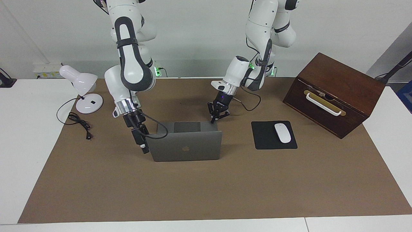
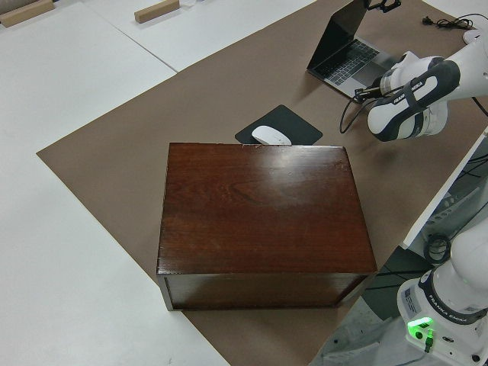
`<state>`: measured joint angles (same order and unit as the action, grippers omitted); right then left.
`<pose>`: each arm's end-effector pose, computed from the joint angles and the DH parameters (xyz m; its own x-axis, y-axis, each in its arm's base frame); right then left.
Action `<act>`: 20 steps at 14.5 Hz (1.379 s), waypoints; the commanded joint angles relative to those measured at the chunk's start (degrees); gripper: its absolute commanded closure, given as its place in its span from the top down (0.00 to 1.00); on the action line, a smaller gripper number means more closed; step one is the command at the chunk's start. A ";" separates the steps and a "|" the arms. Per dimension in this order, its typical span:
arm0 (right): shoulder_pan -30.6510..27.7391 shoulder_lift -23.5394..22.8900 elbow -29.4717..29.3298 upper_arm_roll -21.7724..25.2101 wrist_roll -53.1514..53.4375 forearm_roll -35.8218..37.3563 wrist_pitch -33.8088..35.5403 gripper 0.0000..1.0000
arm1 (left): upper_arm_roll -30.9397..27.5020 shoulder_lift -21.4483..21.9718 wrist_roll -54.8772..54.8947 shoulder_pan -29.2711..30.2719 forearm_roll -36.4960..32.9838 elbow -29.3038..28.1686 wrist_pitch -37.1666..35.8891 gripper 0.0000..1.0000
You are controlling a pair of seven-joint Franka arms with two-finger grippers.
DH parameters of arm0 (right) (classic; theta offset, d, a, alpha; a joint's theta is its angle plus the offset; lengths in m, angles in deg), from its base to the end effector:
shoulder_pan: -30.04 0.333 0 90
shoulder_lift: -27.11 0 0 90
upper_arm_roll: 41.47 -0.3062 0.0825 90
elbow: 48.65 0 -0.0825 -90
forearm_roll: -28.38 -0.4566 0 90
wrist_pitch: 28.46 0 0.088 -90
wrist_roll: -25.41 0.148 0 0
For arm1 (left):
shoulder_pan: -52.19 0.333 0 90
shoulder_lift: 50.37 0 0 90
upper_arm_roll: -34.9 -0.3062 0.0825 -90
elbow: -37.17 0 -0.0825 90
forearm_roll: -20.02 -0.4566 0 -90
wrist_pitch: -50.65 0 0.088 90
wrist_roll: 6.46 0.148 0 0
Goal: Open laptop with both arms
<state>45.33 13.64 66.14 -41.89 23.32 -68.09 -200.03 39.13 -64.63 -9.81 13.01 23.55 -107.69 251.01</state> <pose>0.6738 0.1220 0.2891 0.3328 -0.9308 -0.1514 -0.6115 -0.0907 -0.7861 0.4103 -0.3794 0.1591 0.6302 -0.4178 0.6544 -0.6062 -0.7914 0.0785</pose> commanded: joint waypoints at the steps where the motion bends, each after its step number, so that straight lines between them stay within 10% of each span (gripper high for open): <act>1: -1.76 -1.47 -2.99 -0.82 -0.72 -0.57 0.89 1.00 | -1.15 -3.32 1.06 -0.90 0.52 1.24 0.47 0.00; 20: 4.12 -0.59 -2.82 -1.17 3.75 -0.39 -3.32 1.00 | -1.15 -3.41 1.06 -0.73 0.52 1.33 0.38 0.00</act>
<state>46.69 12.85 63.51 -42.50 24.88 -68.08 -200.51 39.12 -64.64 -9.81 13.01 23.55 -107.69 251.03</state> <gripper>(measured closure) 0.000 0.991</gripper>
